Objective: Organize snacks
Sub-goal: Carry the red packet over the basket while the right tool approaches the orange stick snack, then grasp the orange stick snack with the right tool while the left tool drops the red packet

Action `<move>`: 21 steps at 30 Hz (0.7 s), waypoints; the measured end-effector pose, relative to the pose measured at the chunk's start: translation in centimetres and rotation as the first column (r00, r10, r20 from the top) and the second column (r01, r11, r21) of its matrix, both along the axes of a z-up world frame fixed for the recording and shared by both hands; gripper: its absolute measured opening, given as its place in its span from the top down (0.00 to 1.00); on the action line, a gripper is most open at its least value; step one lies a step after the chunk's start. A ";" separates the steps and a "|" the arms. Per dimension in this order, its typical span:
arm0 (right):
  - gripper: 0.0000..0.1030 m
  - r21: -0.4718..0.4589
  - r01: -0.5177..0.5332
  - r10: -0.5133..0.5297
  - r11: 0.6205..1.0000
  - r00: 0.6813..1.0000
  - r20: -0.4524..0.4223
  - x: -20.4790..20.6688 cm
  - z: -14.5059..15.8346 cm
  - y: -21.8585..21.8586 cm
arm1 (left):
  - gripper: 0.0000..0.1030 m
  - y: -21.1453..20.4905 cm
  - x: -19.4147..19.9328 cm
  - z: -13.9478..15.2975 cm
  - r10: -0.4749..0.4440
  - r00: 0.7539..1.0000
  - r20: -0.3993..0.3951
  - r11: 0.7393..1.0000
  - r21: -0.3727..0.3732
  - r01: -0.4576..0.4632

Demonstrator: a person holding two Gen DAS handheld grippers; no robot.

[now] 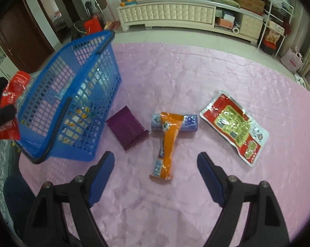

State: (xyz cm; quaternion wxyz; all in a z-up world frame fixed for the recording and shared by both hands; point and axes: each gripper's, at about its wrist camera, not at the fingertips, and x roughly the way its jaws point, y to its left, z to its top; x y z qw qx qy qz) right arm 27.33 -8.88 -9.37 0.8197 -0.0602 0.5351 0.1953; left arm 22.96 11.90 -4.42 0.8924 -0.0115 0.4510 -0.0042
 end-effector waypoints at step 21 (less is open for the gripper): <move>0.40 -0.081 0.019 -0.027 0.997 0.994 -0.106 2.8 -6.4 0.3 | 0.84 1.8 4.7 -5.9 0.010 0.987 -0.158 1.000 -0.021 -0.013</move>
